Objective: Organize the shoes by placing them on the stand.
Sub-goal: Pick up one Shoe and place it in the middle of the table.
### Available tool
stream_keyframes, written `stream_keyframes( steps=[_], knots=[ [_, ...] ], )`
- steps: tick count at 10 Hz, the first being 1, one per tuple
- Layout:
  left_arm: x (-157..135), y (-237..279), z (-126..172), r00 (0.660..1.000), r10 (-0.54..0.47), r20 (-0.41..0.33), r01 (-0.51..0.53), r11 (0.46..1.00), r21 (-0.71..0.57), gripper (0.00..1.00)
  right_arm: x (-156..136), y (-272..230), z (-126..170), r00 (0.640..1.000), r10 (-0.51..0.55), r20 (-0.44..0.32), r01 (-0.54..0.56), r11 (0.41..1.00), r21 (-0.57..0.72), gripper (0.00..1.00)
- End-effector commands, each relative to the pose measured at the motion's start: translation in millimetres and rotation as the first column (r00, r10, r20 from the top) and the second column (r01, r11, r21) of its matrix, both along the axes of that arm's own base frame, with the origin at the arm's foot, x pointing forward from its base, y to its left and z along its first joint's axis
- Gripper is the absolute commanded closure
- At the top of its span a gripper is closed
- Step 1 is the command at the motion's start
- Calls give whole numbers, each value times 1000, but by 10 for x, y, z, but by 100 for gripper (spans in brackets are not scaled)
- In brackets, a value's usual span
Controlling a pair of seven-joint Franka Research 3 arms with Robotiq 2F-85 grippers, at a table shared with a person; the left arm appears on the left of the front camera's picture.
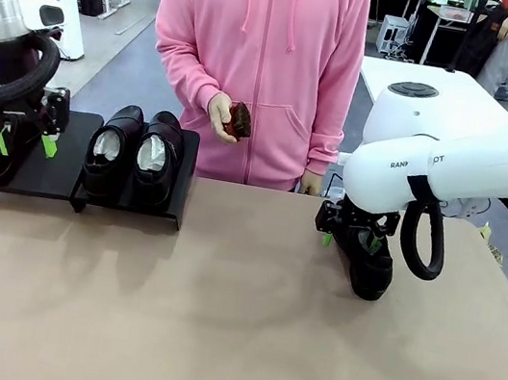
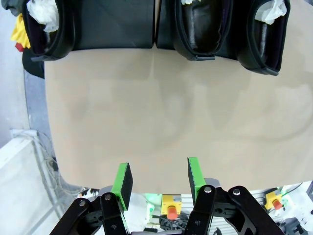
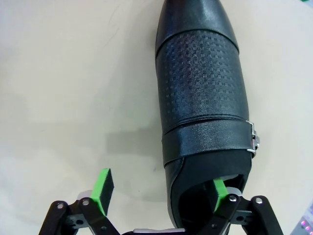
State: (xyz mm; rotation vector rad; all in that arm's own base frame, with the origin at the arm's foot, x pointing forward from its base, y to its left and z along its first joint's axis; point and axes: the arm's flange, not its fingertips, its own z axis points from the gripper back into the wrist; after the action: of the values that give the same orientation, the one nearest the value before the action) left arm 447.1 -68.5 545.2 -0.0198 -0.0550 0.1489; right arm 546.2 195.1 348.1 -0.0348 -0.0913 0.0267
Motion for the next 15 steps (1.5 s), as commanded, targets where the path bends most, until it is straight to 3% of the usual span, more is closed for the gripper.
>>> stream_keyframes(
  steps=[1,4,5,11,13,15],
  knots=[
    [-4,11,8,1000,3,9,-3,1000,-4,39,79,46,15,1000,-6,3,6,1000,-28,27],
    [-4,11,8,1000,3,9,-3,1000,-4,39,84,42,14,1000,-6,2,6,999,-43,87],
    [-4,11,8,1000,3,9,-3,1000,-4,39,91,36,10,1000,-8,4,8,999,-51,100],
    [-4,11,8,1000,3,9,-3,1000,-4,39,91,-77,-29,999,-47,-6,46,995,-86,100],
    [-4,11,8,1000,3,9,-3,1000,-4,39,-16,-127,342,981,-188,41,189,982,-18,100],
    [-4,11,8,1000,3,9,-3,1000,-4,39,-439,-30,915,950,-291,111,282,955,93,100]
  ],
)
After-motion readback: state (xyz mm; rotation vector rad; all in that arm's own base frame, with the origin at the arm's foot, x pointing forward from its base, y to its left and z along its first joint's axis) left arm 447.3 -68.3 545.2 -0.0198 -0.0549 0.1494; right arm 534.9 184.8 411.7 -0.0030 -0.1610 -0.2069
